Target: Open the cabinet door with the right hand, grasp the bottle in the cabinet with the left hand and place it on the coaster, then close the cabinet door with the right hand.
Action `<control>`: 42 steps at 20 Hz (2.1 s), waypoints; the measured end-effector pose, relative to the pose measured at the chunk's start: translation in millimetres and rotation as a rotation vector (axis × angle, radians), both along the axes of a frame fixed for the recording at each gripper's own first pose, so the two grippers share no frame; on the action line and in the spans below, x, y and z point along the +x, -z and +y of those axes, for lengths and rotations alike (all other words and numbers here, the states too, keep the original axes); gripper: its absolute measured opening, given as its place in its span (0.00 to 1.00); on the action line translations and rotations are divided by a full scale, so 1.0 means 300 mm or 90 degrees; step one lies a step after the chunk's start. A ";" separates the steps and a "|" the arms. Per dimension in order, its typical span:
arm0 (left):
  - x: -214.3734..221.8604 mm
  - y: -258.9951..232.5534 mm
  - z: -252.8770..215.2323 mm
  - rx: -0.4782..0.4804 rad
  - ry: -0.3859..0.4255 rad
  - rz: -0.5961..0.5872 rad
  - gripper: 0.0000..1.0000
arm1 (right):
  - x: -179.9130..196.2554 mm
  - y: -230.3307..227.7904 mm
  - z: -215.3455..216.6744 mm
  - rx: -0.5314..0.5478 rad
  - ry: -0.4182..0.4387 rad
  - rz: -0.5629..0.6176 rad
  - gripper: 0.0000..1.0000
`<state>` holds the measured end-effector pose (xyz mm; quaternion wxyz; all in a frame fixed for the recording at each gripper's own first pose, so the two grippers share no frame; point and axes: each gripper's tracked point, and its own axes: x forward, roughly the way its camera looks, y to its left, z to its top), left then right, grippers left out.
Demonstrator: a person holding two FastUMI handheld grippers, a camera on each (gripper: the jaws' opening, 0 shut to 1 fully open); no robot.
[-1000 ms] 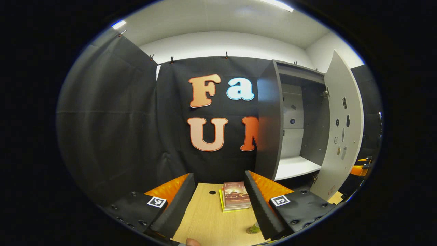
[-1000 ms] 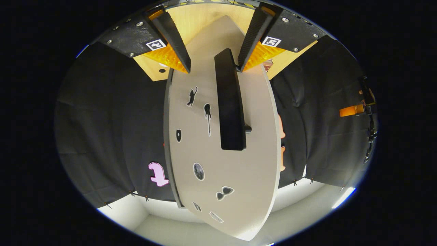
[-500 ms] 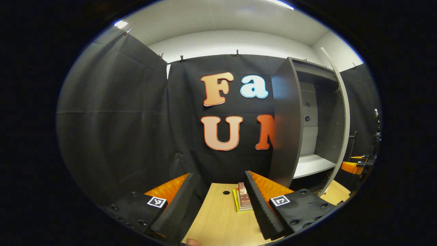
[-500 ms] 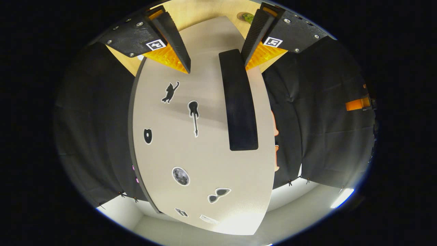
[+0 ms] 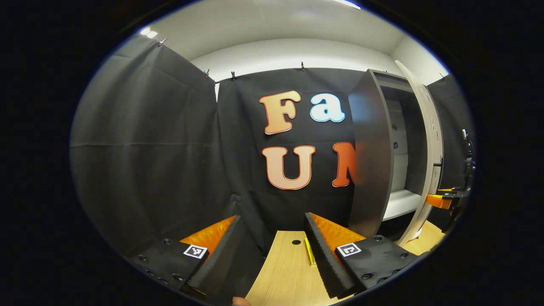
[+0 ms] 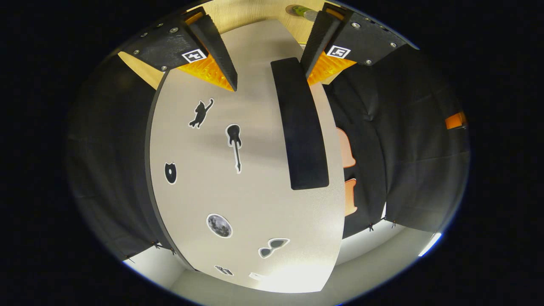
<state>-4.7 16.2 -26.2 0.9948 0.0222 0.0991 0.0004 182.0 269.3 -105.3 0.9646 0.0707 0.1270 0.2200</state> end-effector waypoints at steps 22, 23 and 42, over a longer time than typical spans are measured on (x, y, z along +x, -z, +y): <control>0.196 0.032 0.039 -0.025 0.000 0.009 0.95 | 0.102 -0.014 0.026 -0.049 0.026 -0.013 0.87; 0.203 0.023 0.023 -0.028 0.009 0.007 0.95 | 0.084 -0.025 0.022 -0.043 0.016 -0.011 0.87; 0.148 -0.347 0.022 -0.017 0.045 -0.087 0.95 | 0.017 -0.320 -0.280 -0.054 0.124 -0.158 0.89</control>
